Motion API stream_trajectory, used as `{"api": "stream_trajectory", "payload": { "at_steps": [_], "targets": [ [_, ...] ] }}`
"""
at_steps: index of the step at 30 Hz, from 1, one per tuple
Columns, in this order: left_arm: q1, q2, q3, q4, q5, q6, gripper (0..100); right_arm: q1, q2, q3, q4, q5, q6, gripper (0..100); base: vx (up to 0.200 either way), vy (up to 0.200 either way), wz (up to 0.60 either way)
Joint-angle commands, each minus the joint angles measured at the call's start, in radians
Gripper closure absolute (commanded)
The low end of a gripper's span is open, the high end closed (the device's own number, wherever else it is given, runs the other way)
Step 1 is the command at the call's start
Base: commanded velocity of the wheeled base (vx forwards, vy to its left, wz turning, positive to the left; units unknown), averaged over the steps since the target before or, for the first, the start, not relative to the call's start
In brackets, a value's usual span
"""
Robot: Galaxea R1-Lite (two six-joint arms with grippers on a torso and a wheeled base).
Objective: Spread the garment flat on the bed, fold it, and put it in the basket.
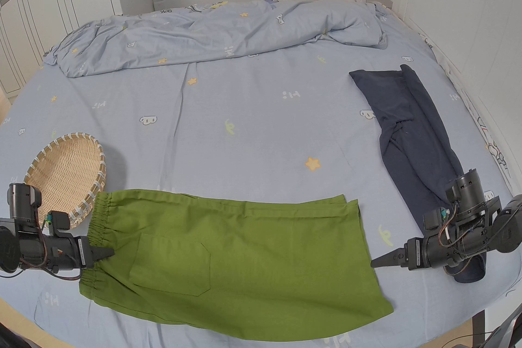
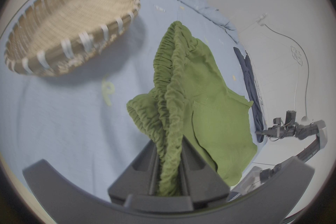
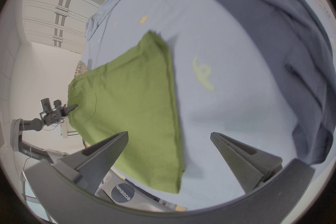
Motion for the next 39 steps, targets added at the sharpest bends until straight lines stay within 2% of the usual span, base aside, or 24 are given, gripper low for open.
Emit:
{"api": "stream_trajectory", "payload": {
  "at_steps": [1,7,9,11,12,14,15,16,17,19,22,23,27,29,31,32,33,35,36,39],
  "targets": [
    [0.119,-0.070,-0.028,0.070,0.001,0.139,100,0.026,-0.032,-0.079,0.007,-0.071,0.000,0,0.000,0.000,0.00],
    [0.117,-0.070,-0.048,0.108,0.000,0.145,100,0.017,-0.029,-0.073,0.006,-0.075,-0.002,0,0.000,0.000,0.00],
    [0.087,-0.112,-0.061,0.131,0.001,0.132,100,0.014,-0.032,-0.074,0.006,-0.077,-0.002,0,0.000,0.000,0.00],
    [0.044,-0.187,-0.120,0.220,0.006,0.088,100,0.014,-0.046,-0.091,0.006,-0.078,-0.002,0,0.000,0.000,0.00],
    [0.044,-0.187,-0.120,0.220,0.006,0.088,100,0.014,-0.046,-0.091,0.006,-0.078,-0.002,0,0.000,0.000,0.00],
    [-0.027,-0.299,-0.279,0.441,0.007,0.027,100,0.014,-0.056,-0.142,0.016,-0.080,-0.002,0,0.000,0.000,0.00],
    [-0.027,-0.299,-0.279,0.441,0.007,0.027,100,0.014,-0.056,-0.142,0.016,-0.080,-0.002,0,0.000,0.000,0.00],
    [-0.084,-0.332,-0.393,0.596,0.007,-0.013,100,0.012,-0.056,-0.180,0.038,-0.100,-0.002,0,0.000,0.000,0.00],
    [-0.122,-0.340,-0.450,0.671,0.007,-0.038,100,0.012,-0.056,-0.192,0.052,-0.121,-0.002,0,0.000,0.000,0.00],
    [-0.189,-0.342,-0.509,0.737,0.018,-0.069,100,0.008,-0.056,-0.195,0.053,-0.144,-0.002,0,0.000,0.000,0.00],
    [-0.320,-0.334,-0.545,0.738,0.058,-0.136,100,0.003,-0.058,-0.192,0.053,-0.149,-0.005,0,0.000,0.000,0.00],
    [-0.392,-0.322,-0.566,0.738,0.084,-0.174,100,0.001,-0.059,-0.194,0.055,-0.149,-0.003,0,0.000,0.000,0.00],
    [-0.643,-0.237,-0.652,0.738,0.217,-0.319,100,0.000,-0.062,-0.188,0.056,-0.149,-0.003,0,0.000,0.000,0.00],
    [-0.746,-0.181,-0.687,0.738,0.288,-0.360,100,-0.005,-0.059,-0.186,0.056,-0.149,-0.002,0,0.000,0.000,0.00],
    [-0.797,-0.150,-0.712,0.737,0.325,-0.377,100,-0.012,-0.059,-0.186,0.056,-0.149,-0.002,0,0.000,0.000,0.00],
    [-0.858,-0.101,-0.752,0.737,0.362,-0.409,100,-0.029,-0.058,-0.188,0.056,-0.147,-0.003,0,0.000,0.000,0.00],
    [-0.886,-0.070,-0.776,0.737,0.375,-0.432,100,-0.034,-0.058,-0.188,0.056,-0.147,-0.003,0,0.000,0.000,0.00],
    [-0.907,-0.047,-0.796,0.737,0.385,-0.454,100,-0.035,-0.059,-0.188,0.056,-0.147,-0.003,0,0.000,0.000,0.00],
    [-0.952,-0.003,-0.835,0.737,0.403,-0.496,100,-0.038,-0.059,-0.188,0.055,-0.147,-0.003,0,0.000,0.000,0.00],
    [-1.001,0.054,-0.868,0.722,0.438,-0.550,100,-0.038,-0.059,-0.188,0.056,-0.147,-0.002,0,0.000,0.000,0.00]
  ]
}}
